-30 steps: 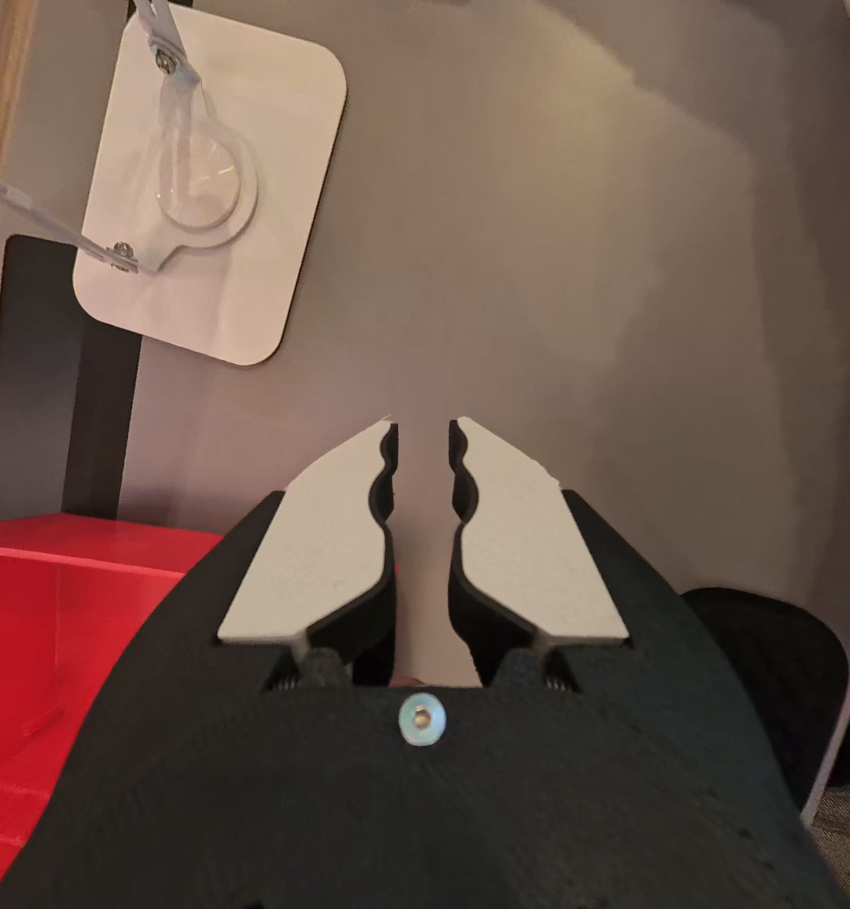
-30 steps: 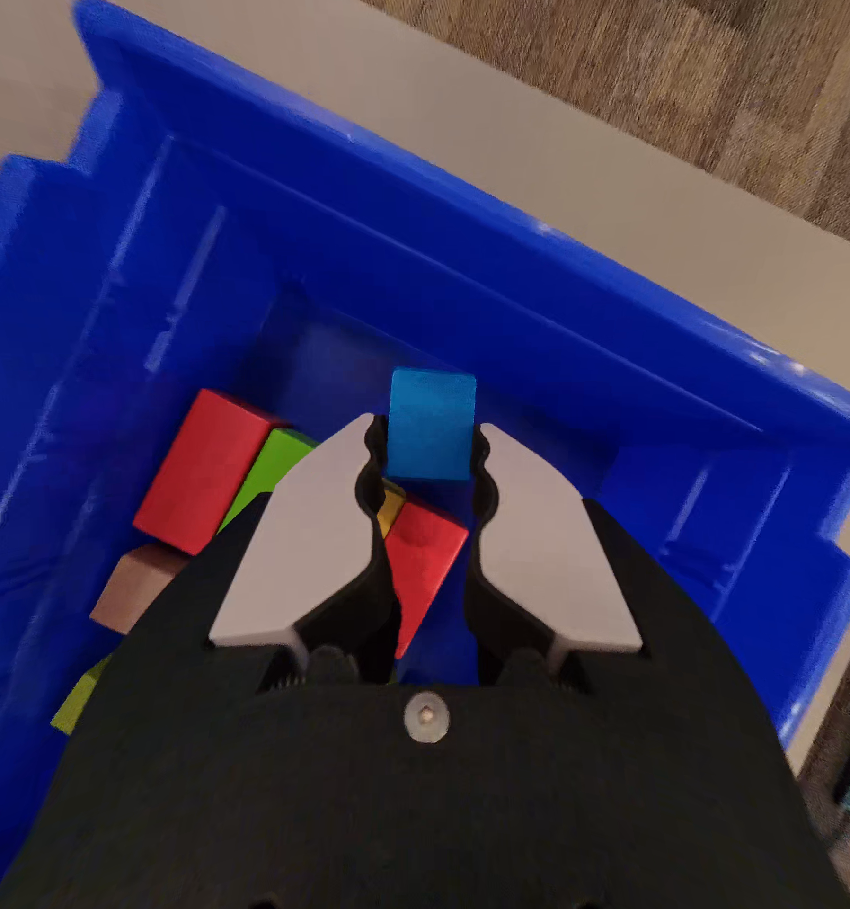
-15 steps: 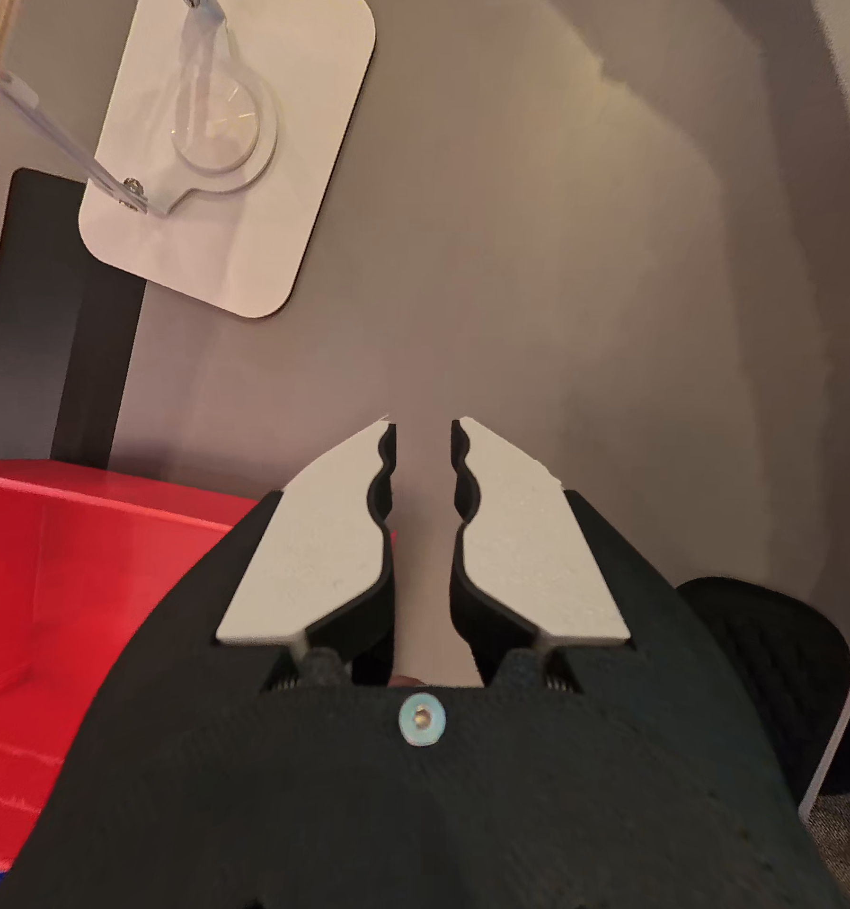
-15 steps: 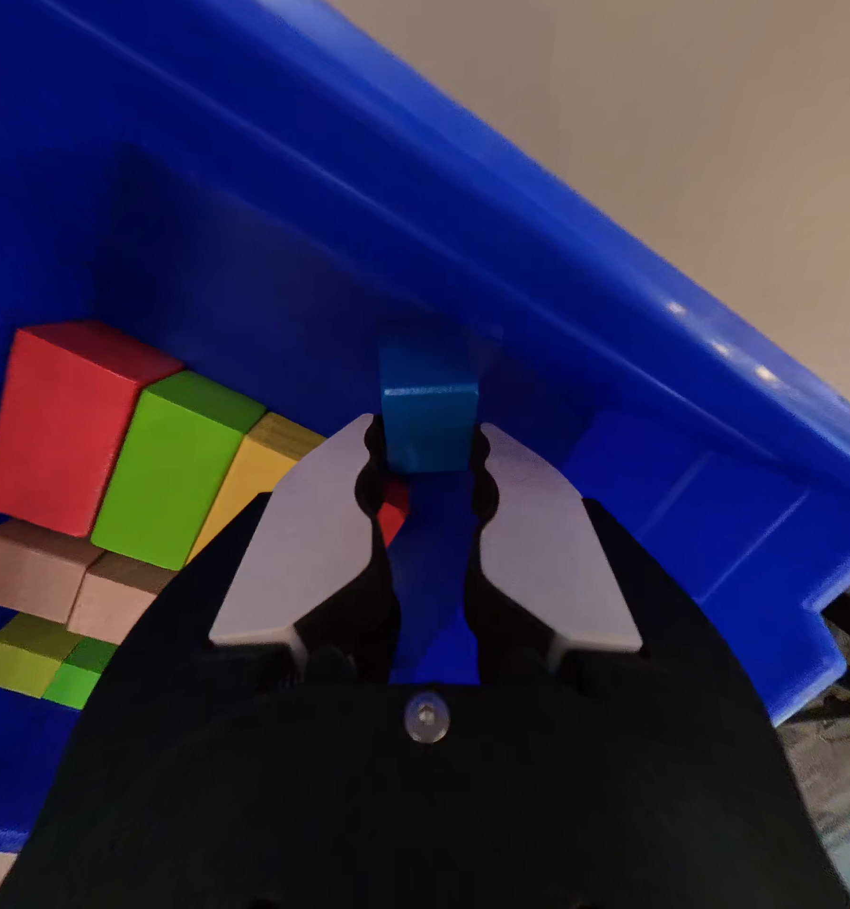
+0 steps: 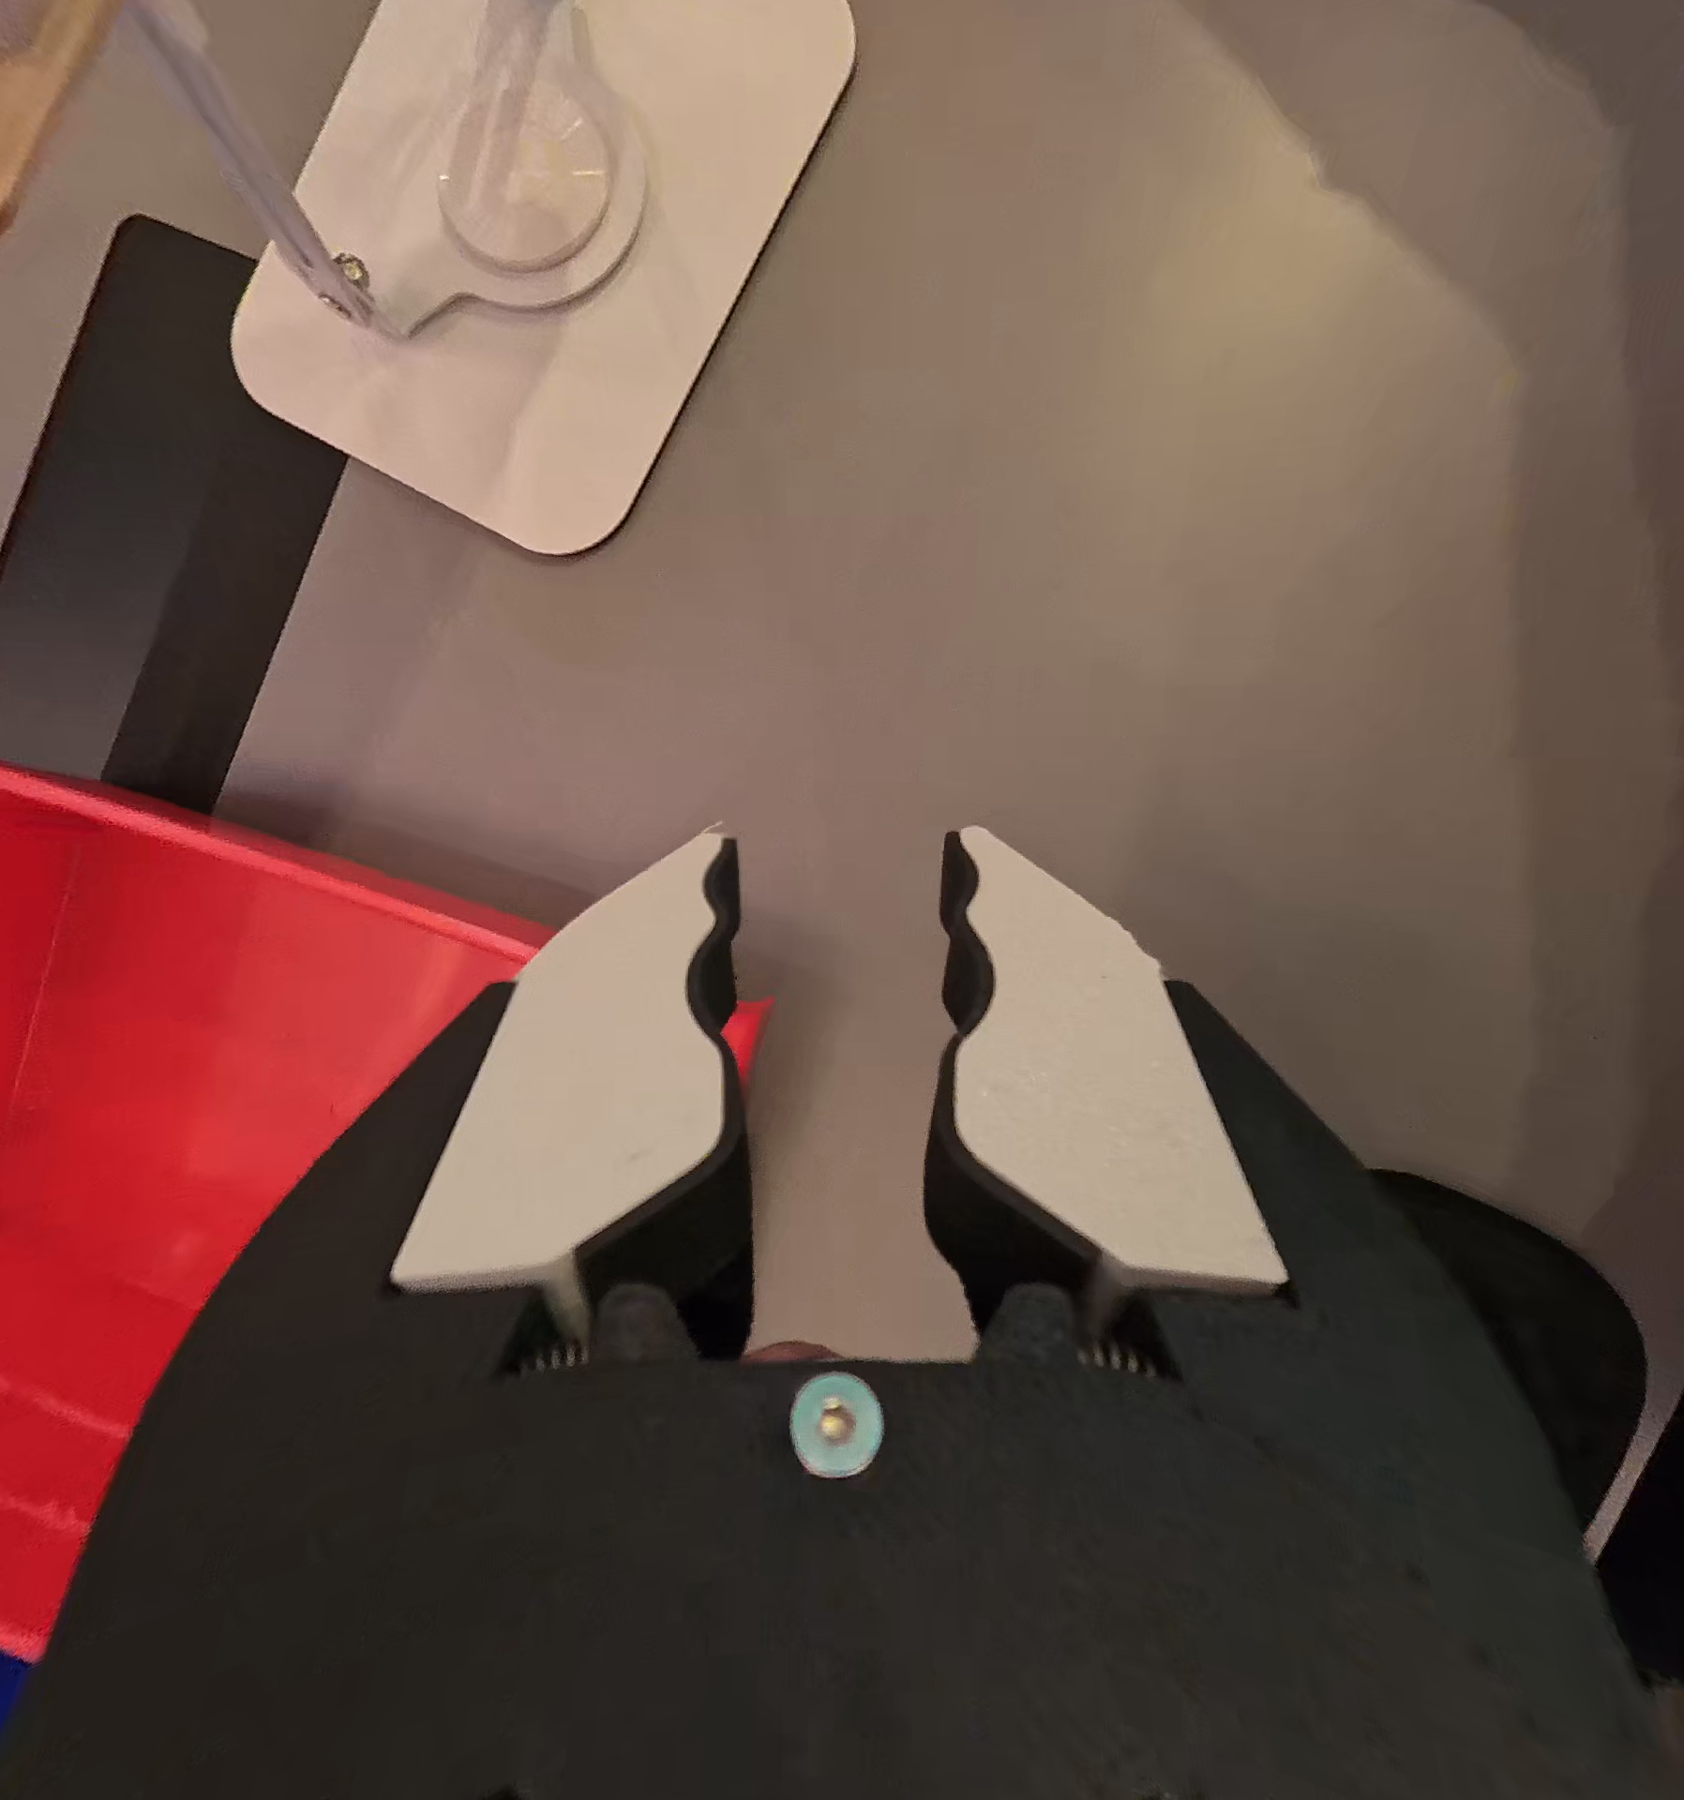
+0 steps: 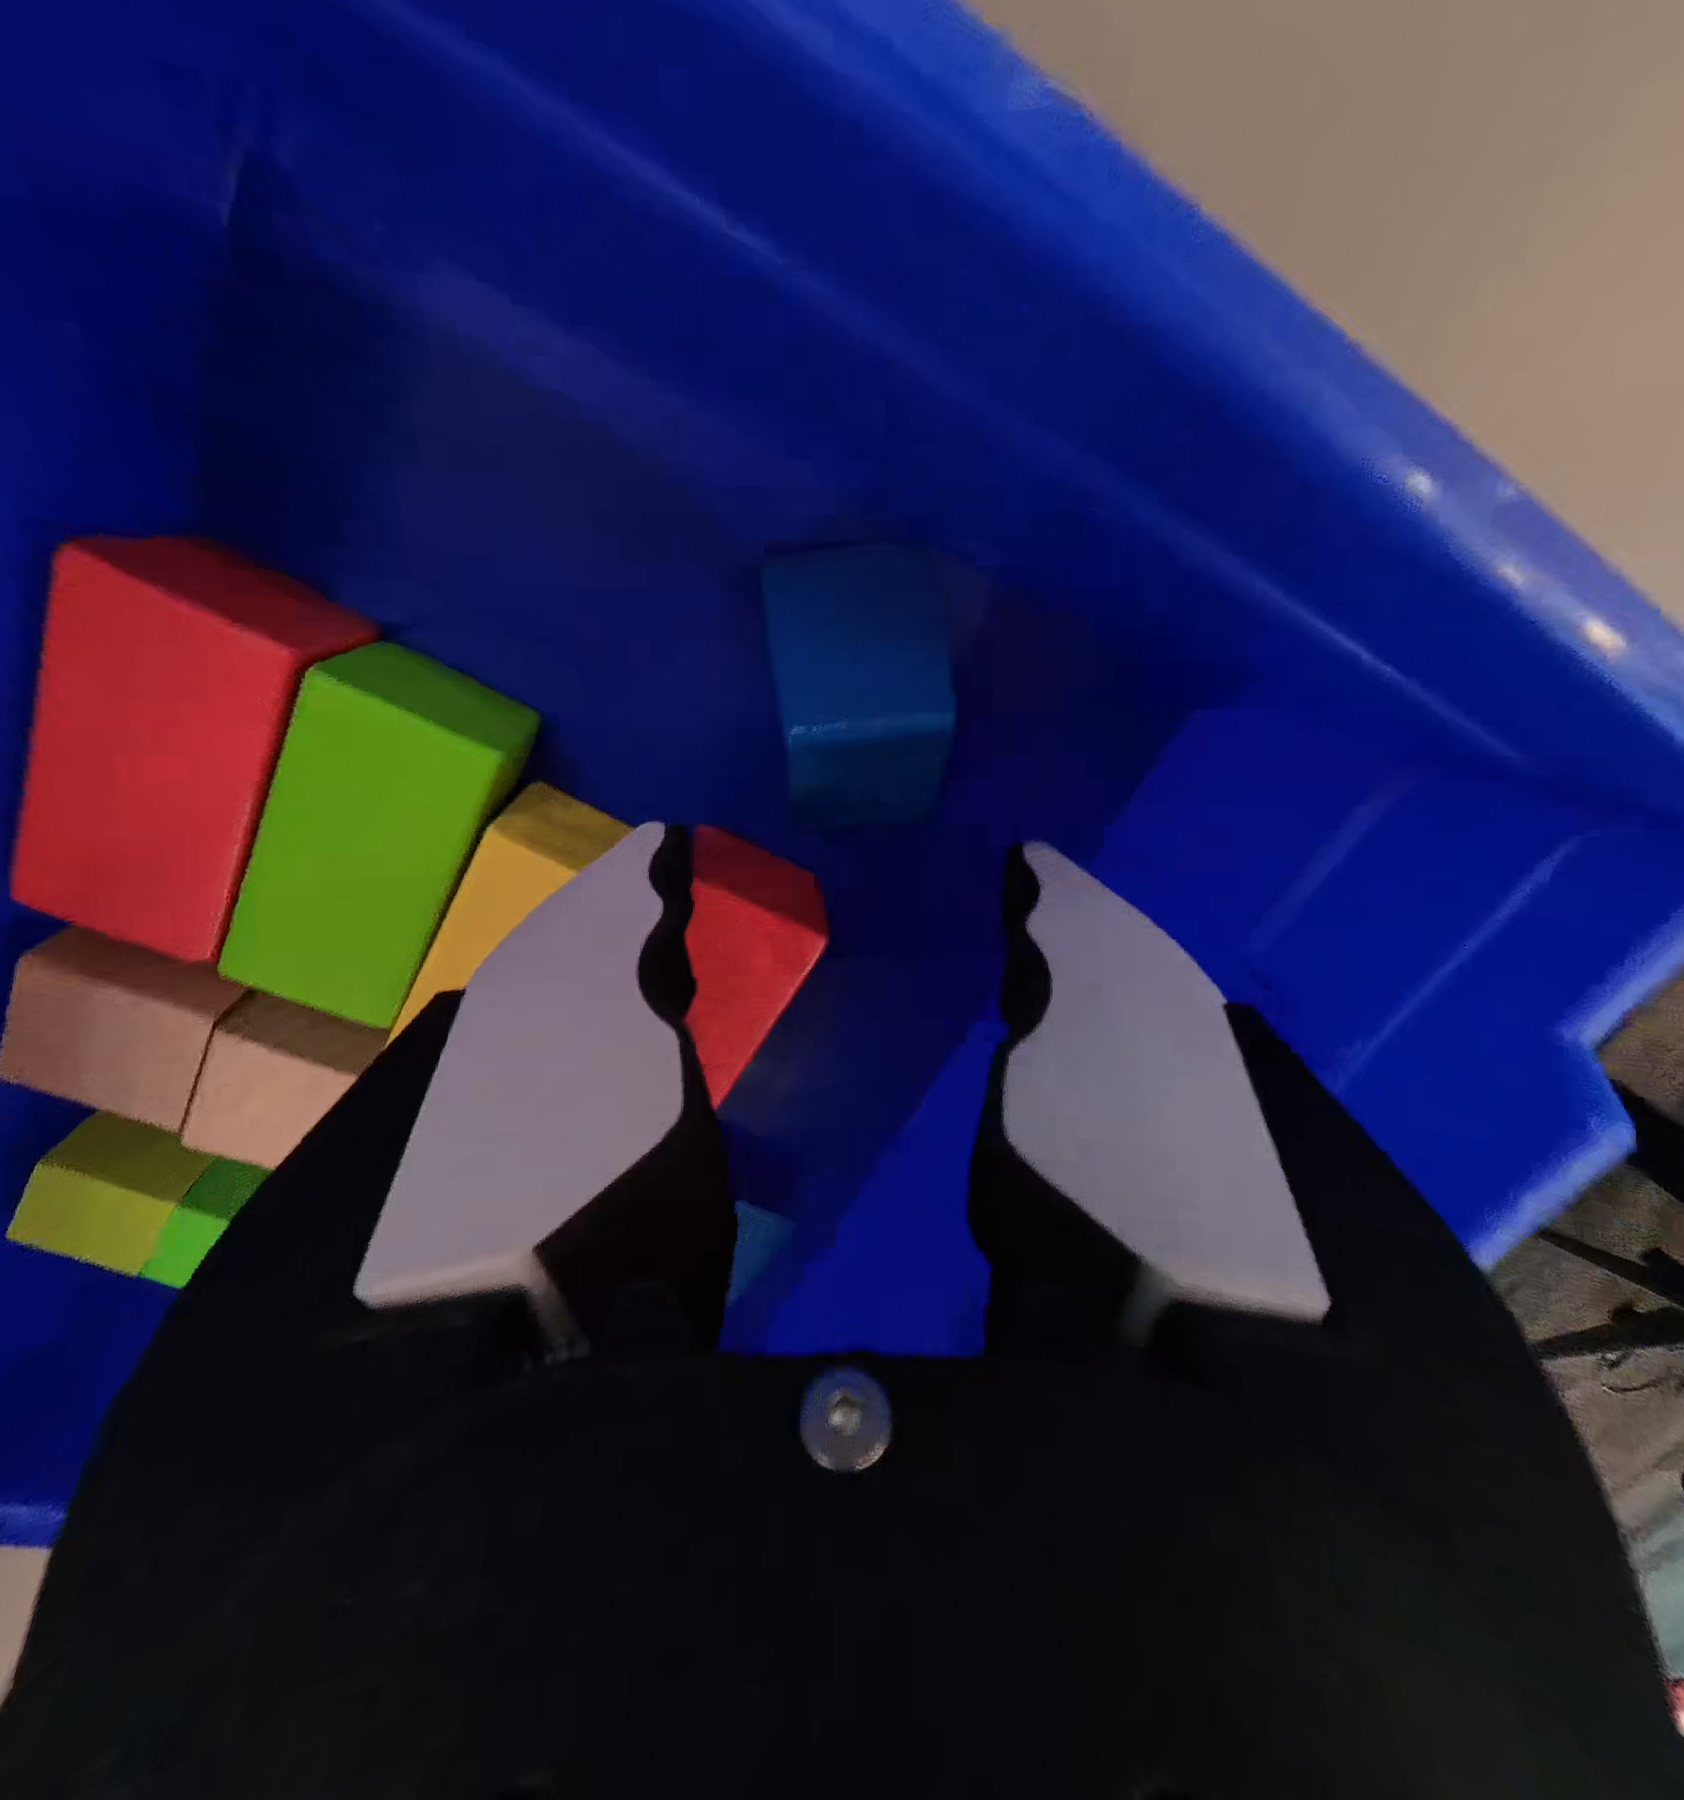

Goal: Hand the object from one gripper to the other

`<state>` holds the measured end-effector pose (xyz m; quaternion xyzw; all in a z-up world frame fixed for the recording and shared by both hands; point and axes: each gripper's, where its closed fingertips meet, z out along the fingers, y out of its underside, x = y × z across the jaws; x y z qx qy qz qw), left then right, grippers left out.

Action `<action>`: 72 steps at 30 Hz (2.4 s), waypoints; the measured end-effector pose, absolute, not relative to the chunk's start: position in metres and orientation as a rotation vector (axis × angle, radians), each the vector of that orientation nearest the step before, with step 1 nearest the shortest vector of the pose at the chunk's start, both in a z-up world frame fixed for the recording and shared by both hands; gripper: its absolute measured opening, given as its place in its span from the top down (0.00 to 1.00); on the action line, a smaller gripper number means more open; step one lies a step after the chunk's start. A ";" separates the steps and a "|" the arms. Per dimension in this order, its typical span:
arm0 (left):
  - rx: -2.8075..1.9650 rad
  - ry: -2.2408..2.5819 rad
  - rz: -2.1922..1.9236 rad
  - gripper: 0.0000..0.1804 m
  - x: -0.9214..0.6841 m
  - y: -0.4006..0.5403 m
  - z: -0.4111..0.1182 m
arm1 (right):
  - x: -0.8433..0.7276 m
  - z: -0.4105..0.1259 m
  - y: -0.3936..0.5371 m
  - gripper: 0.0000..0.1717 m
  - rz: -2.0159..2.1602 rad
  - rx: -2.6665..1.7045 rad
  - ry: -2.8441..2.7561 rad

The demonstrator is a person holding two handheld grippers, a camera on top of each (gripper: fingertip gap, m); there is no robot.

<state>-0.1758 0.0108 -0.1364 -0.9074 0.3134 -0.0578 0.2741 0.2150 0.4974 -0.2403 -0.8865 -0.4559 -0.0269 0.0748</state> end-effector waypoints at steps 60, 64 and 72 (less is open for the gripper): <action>-2.229 0.359 -0.225 0.43 -0.153 -0.025 -0.170 | -0.048 -0.231 0.096 0.33 0.776 -1.674 -1.694; -2.201 0.333 -0.064 0.46 -0.205 -0.034 -0.131 | -0.043 -0.240 0.102 0.34 0.717 -1.704 -1.719; -2.213 0.246 -0.059 0.45 -0.235 -0.043 -0.134 | -0.035 -0.272 0.103 0.25 0.641 -1.816 -1.816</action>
